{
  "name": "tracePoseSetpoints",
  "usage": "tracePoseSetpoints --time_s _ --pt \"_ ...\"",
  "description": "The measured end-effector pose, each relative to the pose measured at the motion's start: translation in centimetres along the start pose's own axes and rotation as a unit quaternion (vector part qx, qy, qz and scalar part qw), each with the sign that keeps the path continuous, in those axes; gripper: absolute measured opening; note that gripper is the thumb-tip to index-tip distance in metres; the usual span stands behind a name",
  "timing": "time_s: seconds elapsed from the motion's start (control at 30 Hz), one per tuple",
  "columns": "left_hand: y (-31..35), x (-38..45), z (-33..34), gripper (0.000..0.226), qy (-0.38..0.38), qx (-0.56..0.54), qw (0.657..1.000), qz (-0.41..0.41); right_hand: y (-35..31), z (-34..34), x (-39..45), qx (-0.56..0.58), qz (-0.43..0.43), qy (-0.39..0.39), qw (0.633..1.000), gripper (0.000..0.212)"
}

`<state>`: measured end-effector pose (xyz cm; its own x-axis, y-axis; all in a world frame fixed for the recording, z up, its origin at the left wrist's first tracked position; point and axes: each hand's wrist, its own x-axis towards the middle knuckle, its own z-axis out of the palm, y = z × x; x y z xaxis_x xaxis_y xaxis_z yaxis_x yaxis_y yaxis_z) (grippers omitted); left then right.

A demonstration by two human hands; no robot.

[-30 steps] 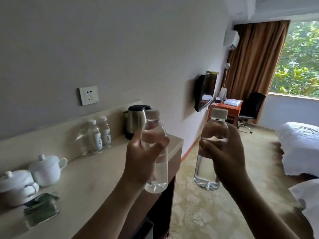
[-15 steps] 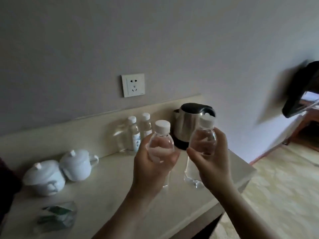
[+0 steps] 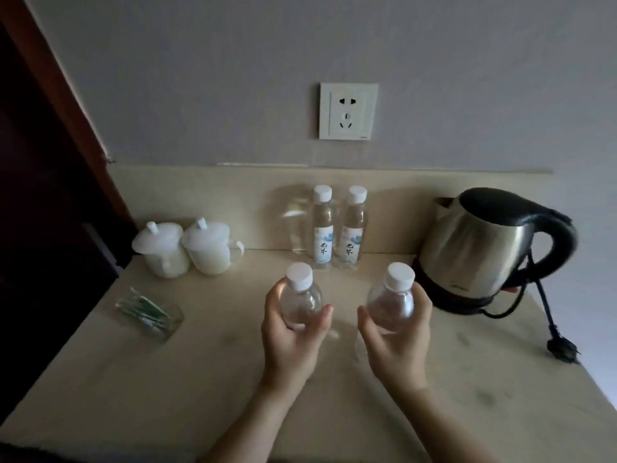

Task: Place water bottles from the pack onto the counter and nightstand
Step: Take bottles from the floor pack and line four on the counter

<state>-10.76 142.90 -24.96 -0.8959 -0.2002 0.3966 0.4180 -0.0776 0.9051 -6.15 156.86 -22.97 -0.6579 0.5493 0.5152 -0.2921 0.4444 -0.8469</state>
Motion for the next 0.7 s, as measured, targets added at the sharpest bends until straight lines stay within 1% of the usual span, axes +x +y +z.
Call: tracePoseSetpoints --time_s 0.07,0.13,0.17,0.23,0.3,0.33,0.37,0.4,0.43,0.47,0.5,0.53,0.6,0.7 --pt "-0.4 -0.5 0.7 0.067 0.034 0.018 0.999 0.007 0.7 -0.1 0.3 0.022 -0.002 -0.017 1.0 0.067" --pt "0.0 -0.7 1.1 0.067 0.037 0.043 0.998 0.03 1.2 -0.1 0.5 0.029 -0.005 -0.046 0.999 0.075" --pt "0.0 -0.9 1.1 0.066 0.024 0.049 0.998 0.034 1.4 -0.1 0.5 0.021 -0.01 -0.056 0.998 0.076" --pt "-0.8 -1.5 0.5 0.067 -0.001 0.061 0.998 0.017 1.7 -0.6 0.2 0.017 -0.015 -0.083 0.996 0.083" --pt "-1.9 -2.1 -0.9 0.066 -0.041 0.094 0.994 -0.028 2.6 -1.8 -0.1 0.024 0.019 -0.147 0.989 0.089" --pt "-2.7 -2.3 -1.8 0.062 -0.078 0.112 0.989 -0.054 3.0 -2.4 0.0 0.02 0.048 -0.194 0.98 0.086" --pt "-3.3 -2.4 -2.7 0.056 -0.109 0.143 0.981 -0.071 3.4 -3.1 0.0 0.009 0.075 -0.245 0.967 0.079" --pt "-3.5 -2.4 -3.4 0.051 -0.13 0.187 0.971 -0.07 3.7 -3.6 0.1 -0.011 0.095 -0.287 0.953 0.07" --pt "-3.6 -2.3 -4.0 0.046 -0.142 0.233 0.961 -0.053 3.9 -4.0 0.1 -0.038 0.108 -0.31 0.944 0.061" --pt "-3.5 -2.1 -4.4 0.042 -0.144 0.259 0.954 -0.043 3.9 -4.2 0.2 -0.064 0.12 -0.318 0.938 0.052" --pt "-3.4 -1.9 -4.6 0.041 -0.148 0.258 0.954 -0.045 3.9 -4.2 0.4 -0.086 0.134 -0.313 0.936 0.046" --pt "-3.3 -1.6 -4.4 0.044 -0.148 0.248 0.956 -0.053 3.9 -4.1 0.6 -0.1 0.146 -0.303 0.936 0.045" --pt "-3.5 -0.4 -4.0 0.052 -0.149 0.229 0.96 -0.067 4.0 -3.5 1.1 -0.119 0.16 -0.279 0.939 0.052" --pt "-4.1 2.7 -3.2 0.058 -0.13 0.226 0.961 -0.09 4.6 -2.1 2.6 -0.162 0.159 -0.219 0.949 0.049"
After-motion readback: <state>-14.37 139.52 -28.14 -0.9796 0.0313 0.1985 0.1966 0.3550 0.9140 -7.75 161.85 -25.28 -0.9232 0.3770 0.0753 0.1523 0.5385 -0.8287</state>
